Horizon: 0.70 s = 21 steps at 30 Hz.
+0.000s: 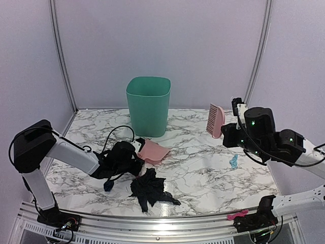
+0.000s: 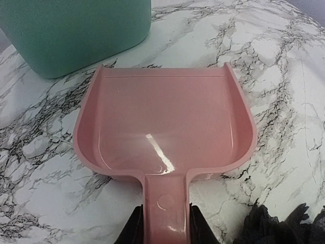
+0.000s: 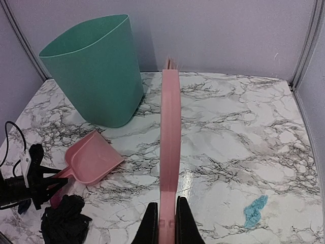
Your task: Sweep away the paper scraps from the table
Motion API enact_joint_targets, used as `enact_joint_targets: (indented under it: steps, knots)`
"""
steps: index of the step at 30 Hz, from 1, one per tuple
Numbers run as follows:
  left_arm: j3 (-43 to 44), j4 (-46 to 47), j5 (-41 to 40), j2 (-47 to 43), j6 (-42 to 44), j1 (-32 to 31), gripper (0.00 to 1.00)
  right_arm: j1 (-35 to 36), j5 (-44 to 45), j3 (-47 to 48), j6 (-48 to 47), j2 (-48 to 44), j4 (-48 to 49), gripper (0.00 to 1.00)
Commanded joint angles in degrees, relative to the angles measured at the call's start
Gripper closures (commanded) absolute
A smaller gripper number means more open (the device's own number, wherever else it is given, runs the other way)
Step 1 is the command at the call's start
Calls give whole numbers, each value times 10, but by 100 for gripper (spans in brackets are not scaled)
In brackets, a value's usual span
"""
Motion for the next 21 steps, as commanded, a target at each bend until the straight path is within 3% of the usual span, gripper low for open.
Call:
enact_joint_targets:
  steps: [1, 9, 16, 21]
  knots:
    - [-7, 13, -10, -47, 14, 1, 92, -3, 12, 22, -6, -1, 1, 100]
    - [33, -68, -25, -112, 19, 1, 90, -3, 16, 41, -15, -4, -19, 100]
    - [38, -104, -28, -176, 6, 2, 85, -3, -45, 49, -34, -7, -16, 100]
    - [28, -104, -47, -170, -18, 3, 85, -3, -72, 42, -31, -5, 1, 100]
